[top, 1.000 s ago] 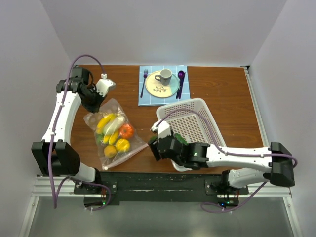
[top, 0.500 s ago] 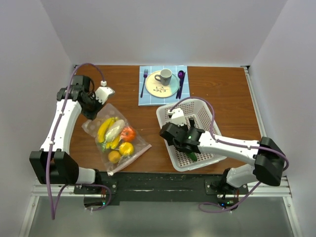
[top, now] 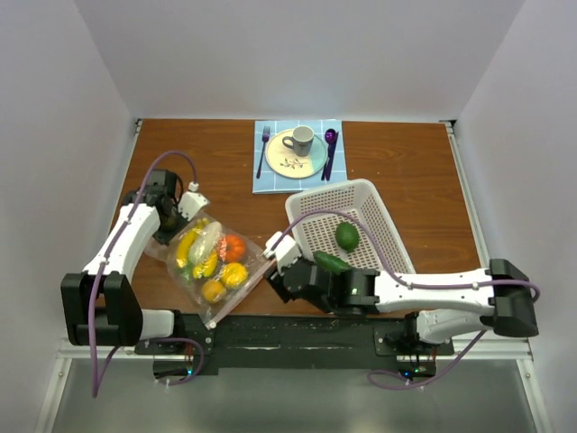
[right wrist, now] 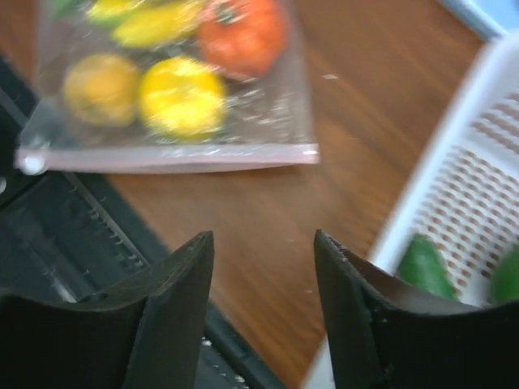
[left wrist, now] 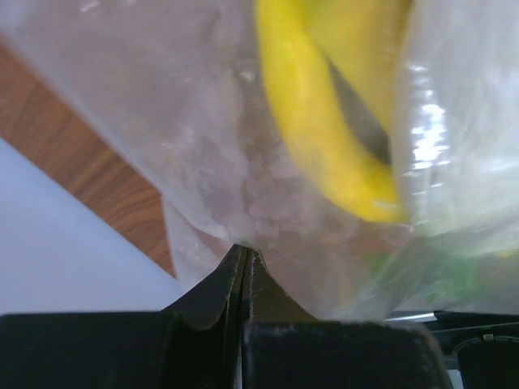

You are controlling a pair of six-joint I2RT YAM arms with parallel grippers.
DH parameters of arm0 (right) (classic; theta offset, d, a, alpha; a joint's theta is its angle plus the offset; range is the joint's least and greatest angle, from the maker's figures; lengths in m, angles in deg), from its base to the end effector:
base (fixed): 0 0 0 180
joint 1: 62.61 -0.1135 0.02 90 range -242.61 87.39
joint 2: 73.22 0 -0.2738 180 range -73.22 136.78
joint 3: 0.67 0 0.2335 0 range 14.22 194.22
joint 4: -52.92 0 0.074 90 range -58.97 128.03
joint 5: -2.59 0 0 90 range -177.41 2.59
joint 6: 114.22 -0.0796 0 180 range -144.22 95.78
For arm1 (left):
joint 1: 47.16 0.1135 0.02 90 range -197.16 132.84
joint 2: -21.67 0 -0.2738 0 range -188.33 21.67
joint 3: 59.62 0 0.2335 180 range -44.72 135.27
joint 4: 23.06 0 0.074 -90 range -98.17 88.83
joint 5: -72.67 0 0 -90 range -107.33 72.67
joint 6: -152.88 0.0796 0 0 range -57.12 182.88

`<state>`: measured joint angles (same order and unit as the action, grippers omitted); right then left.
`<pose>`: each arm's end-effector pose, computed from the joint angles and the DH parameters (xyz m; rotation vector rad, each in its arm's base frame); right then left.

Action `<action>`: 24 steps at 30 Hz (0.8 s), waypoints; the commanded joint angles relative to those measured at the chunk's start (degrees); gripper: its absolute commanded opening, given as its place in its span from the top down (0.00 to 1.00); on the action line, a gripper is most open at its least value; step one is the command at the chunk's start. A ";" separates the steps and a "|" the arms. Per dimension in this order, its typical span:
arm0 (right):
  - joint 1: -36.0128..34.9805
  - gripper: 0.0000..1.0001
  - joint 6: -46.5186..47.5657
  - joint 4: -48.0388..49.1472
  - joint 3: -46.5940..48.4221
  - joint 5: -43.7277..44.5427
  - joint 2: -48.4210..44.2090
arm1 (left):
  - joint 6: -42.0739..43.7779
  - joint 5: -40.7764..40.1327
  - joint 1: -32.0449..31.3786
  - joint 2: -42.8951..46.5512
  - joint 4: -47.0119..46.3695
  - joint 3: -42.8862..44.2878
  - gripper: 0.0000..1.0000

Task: Open the zip-top bag and remove the fake food

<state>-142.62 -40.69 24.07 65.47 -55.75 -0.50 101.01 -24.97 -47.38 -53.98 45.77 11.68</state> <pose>0.0908 0.2746 0.2660 -0.8410 1.9388 0.4097 0.2292 0.0097 0.2147 0.9223 2.7389 0.3213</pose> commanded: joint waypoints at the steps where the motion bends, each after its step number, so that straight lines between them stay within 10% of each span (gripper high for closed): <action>1: -1.47 0.65 3.02 9.73 -1.93 -8.62 7.58 | -1.91 -2.29 -3.36 -0.45 -6.55 -5.24 1.00; 16: -0.68 0.69 4.16 29.67 1.66 -13.20 25.70 | -5.17 -1.06 -5.22 -1.07 -8.76 -9.03 1.00; 24: 3.45 0.23 3.11 38.38 1.93 -15.14 31.42 | -4.38 2.17 -5.22 -3.87 -11.13 -10.70 1.00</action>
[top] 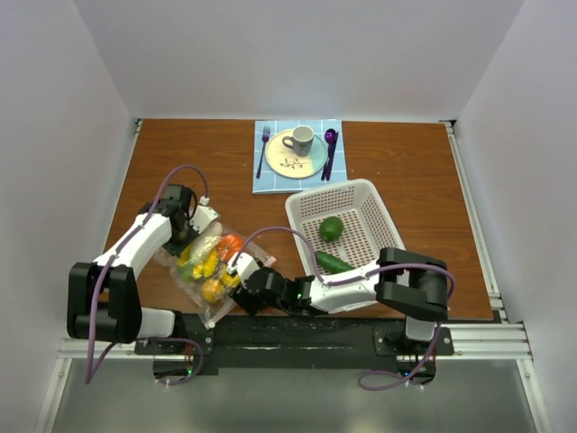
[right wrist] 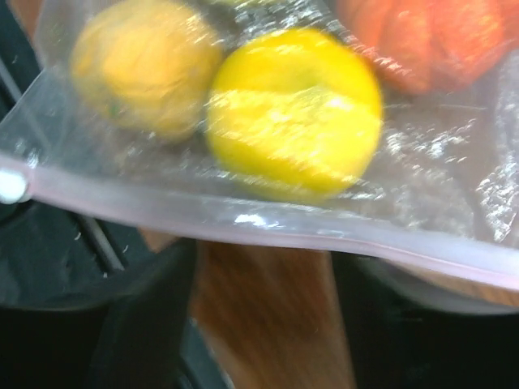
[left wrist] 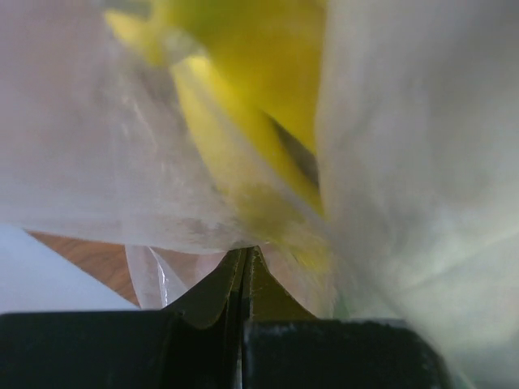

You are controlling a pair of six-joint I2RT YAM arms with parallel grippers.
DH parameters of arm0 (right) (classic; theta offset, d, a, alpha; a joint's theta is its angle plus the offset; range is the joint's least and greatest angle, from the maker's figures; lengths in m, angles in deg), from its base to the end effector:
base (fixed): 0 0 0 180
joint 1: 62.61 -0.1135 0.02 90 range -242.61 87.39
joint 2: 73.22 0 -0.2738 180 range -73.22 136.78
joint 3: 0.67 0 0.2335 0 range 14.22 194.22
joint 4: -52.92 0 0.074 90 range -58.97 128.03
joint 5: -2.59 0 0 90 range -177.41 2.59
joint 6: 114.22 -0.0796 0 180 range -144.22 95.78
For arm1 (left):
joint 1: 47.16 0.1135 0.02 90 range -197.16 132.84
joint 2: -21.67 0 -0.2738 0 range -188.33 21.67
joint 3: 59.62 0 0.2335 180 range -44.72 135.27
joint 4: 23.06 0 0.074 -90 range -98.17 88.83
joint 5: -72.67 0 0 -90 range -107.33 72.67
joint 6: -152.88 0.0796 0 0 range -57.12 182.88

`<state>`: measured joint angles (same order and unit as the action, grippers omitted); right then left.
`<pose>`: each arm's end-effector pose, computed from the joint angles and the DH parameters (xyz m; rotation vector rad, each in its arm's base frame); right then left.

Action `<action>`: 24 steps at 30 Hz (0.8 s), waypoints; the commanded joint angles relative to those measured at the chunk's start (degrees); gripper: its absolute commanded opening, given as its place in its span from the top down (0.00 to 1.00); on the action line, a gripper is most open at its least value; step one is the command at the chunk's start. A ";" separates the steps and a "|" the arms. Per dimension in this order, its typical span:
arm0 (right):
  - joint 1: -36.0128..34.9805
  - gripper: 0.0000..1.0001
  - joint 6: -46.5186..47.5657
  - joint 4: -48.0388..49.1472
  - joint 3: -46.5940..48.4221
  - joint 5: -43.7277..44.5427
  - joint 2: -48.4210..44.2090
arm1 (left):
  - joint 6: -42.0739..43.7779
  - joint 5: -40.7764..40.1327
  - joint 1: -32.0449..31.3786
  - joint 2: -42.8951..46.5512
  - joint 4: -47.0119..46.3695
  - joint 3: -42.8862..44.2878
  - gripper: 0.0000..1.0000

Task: Open the zip-top bag and remove the fake food

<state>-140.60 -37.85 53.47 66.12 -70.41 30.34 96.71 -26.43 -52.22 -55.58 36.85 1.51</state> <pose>0.1044 0.3789 0.1512 -1.0422 1.9729 0.5772 0.2210 -0.0069 0.1676 0.9480 2.7710 0.3149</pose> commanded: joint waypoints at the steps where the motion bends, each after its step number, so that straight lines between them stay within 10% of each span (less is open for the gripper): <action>1: 1.36 0.20 0.88 11.34 0.67 -0.04 0.93 | 0.19 4.70 -0.39 -3.24 -2.30 -0.71 1.00; 5: 1.44 0.04 3.25 15.05 -0.13 2.43 1.29 | 0.80 3.57 -0.74 -7.12 -3.79 -0.97 1.00; 15: 1.88 0.03 5.02 14.54 6.45 2.43 7.43 | 2.56 5.59 -0.83 -9.41 -4.67 -3.17 1.00; 21: 2.76 0.24 2.47 13.12 3.58 -0.12 5.34 | 2.83 2.43 -0.22 -9.06 -6.34 -3.26 1.00; 24: 2.85 0.54 0.37 11.29 -0.11 1.63 -0.45 | 3.53 1.81 1.98 -9.84 -7.13 -2.30 1.00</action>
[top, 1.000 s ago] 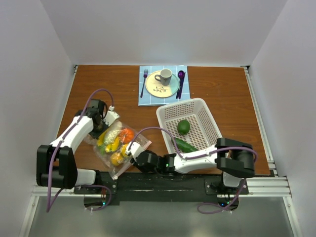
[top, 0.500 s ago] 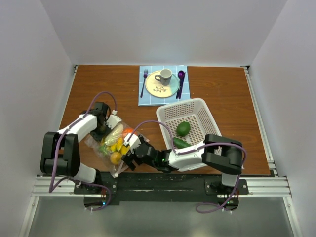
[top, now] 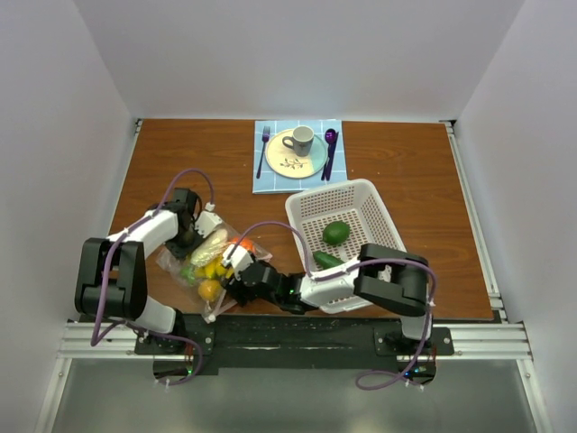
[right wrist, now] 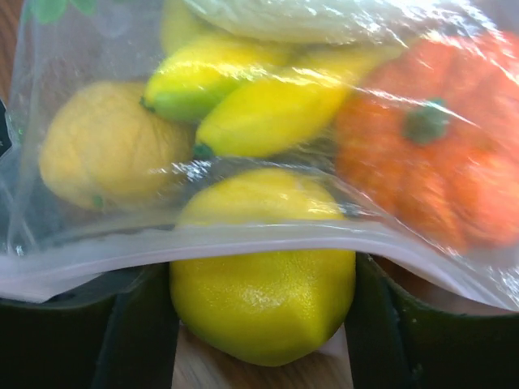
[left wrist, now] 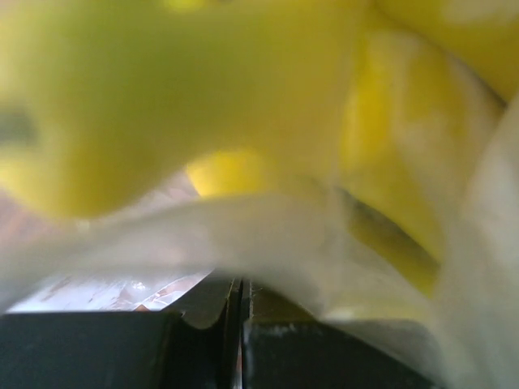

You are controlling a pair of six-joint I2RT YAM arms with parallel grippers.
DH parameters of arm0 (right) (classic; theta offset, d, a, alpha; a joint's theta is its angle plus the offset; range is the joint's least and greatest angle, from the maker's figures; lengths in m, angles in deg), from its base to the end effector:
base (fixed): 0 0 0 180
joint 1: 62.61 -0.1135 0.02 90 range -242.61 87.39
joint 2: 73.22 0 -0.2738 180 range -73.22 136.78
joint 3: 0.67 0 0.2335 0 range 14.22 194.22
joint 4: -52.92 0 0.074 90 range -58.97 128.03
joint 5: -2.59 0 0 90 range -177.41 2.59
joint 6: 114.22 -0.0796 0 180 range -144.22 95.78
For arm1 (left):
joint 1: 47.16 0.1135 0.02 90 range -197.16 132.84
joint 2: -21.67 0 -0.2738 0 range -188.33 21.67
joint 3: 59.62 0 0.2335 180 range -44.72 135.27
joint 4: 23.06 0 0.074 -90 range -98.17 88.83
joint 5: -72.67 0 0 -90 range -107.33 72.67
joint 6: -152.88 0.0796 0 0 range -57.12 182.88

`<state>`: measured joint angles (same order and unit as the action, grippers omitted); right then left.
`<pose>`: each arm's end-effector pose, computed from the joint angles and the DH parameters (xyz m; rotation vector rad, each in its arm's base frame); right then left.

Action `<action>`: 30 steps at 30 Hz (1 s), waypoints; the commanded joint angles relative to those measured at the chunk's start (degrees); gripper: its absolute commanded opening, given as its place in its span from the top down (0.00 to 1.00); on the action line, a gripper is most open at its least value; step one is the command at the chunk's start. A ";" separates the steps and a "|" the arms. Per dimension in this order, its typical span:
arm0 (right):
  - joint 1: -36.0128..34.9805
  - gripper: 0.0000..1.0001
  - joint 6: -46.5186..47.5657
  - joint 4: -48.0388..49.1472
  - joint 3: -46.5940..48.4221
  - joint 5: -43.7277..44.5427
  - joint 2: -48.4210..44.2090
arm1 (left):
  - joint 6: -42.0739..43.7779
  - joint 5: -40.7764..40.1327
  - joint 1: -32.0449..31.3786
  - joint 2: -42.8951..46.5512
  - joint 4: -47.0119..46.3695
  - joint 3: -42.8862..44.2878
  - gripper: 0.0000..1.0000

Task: Open the zip-top bag and remove the fake food

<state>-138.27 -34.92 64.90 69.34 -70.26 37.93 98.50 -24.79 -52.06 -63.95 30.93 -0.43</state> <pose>0.1282 0.4066 0.1421 -0.9734 1.8762 0.6144 0.2337 -0.0097 0.1318 1.0249 2.8241 0.2555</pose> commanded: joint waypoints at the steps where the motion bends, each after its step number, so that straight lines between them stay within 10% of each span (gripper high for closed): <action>1: 0.34 0.76 -3.36 -1.81 -3.87 2.10 -9.71 | 1.82 -0.18 3.57 -2.08 -1.91 0.61 1.00; 15: 9.28 0.78 -18.43 -37.10 -12.75 22.01 -46.90 | -0.20 -0.89 7.54 -3.32 -2.35 2.38 1.00; 23: 12.29 0.01 -24.71 -49.27 -11.08 29.35 -46.39 | -0.28 -0.62 7.19 -3.32 -2.09 2.02 1.00; 30: 12.64 0.02 -20.16 -48.23 -8.01 19.51 -39.97 | -0.55 -0.01 6.75 -2.71 -1.65 2.38 1.00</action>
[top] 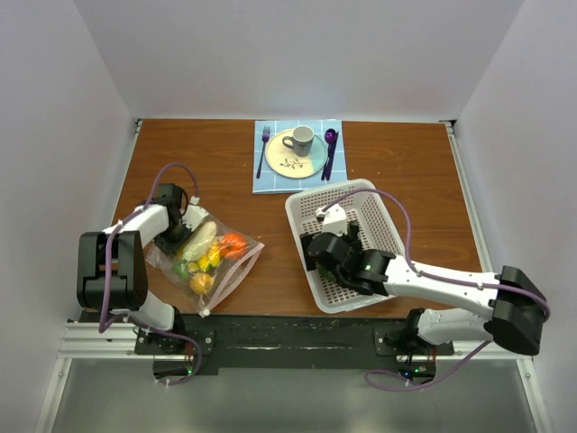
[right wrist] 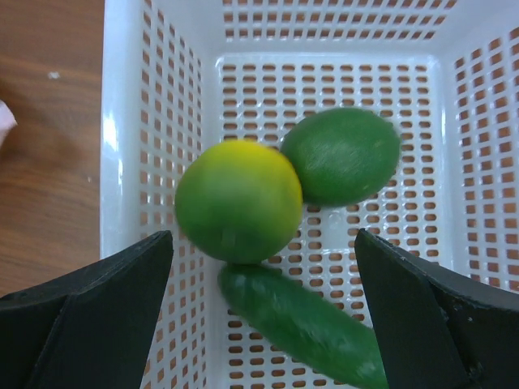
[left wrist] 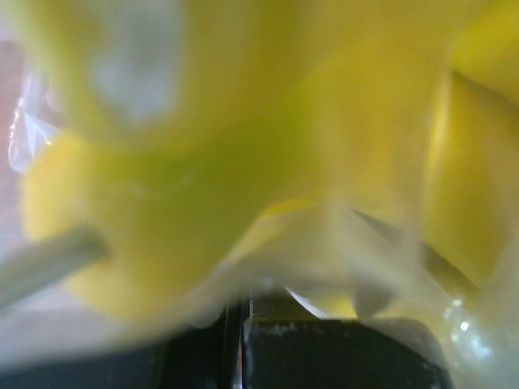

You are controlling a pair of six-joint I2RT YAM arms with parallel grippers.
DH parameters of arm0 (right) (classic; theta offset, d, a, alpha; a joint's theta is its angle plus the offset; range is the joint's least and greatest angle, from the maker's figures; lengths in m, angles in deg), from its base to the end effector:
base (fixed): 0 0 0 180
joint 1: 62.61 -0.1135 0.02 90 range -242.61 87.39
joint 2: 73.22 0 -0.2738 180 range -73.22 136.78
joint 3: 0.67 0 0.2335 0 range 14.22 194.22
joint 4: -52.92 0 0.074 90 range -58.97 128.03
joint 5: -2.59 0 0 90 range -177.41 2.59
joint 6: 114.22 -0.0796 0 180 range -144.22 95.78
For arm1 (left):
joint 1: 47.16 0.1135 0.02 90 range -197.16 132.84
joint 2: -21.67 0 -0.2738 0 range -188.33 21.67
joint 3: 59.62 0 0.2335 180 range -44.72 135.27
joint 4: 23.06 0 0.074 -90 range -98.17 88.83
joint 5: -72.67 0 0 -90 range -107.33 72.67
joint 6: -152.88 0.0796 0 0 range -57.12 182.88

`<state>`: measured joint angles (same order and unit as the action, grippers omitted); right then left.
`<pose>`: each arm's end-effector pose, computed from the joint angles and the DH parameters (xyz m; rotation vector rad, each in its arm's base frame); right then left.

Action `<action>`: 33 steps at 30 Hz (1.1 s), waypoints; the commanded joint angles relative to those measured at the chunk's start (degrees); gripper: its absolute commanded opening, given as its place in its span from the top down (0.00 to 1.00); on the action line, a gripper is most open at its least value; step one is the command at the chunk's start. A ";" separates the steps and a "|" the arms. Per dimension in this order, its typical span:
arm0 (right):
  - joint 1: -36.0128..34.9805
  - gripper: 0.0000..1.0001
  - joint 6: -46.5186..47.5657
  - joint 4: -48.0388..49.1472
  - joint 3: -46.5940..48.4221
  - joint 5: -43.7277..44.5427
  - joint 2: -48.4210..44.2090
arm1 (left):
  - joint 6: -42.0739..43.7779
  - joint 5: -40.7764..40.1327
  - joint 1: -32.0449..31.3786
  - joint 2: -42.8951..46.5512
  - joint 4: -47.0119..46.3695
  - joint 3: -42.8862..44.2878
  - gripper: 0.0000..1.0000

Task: Open the zip-top bag and remove the fake food

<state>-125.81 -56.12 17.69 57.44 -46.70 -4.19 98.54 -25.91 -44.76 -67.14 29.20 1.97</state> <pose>0.1565 0.1947 0.2281 -0.2680 2.1340 0.0991 0.2491 0.0223 0.1303 0.8393 2.8823 0.3030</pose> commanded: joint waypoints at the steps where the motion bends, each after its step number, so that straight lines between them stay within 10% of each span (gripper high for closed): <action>1: -0.17 0.04 2.18 -0.93 5.02 -5.71 2.33 | -0.50 1.11 -0.55 0.66 0.08 -0.20 1.00; 11: -15.90 0.56 16.32 24.30 1.88 -11.25 6.02 | -1.12 0.93 -0.55 -1.27 -0.63 0.06 1.00; 19: -17.66 0.58 21.08 26.21 8.63 -6.95 12.44 | -0.50 0.14 -0.55 -0.04 -1.15 -1.34 1.00; 26: -17.92 0.93 18.63 32.71 13.55 -25.67 24.64 | -1.03 1.28 -0.55 -1.45 -1.33 -1.35 1.00; 33: -17.84 0.89 21.44 47.22 12.33 -26.57 37.03 | -0.85 1.11 -0.55 -1.27 -1.77 -2.14 1.00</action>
<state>-143.60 -37.11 53.69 70.36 -71.57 29.84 98.41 -26.39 -45.09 -67.21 28.81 1.75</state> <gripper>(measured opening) 0.093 0.012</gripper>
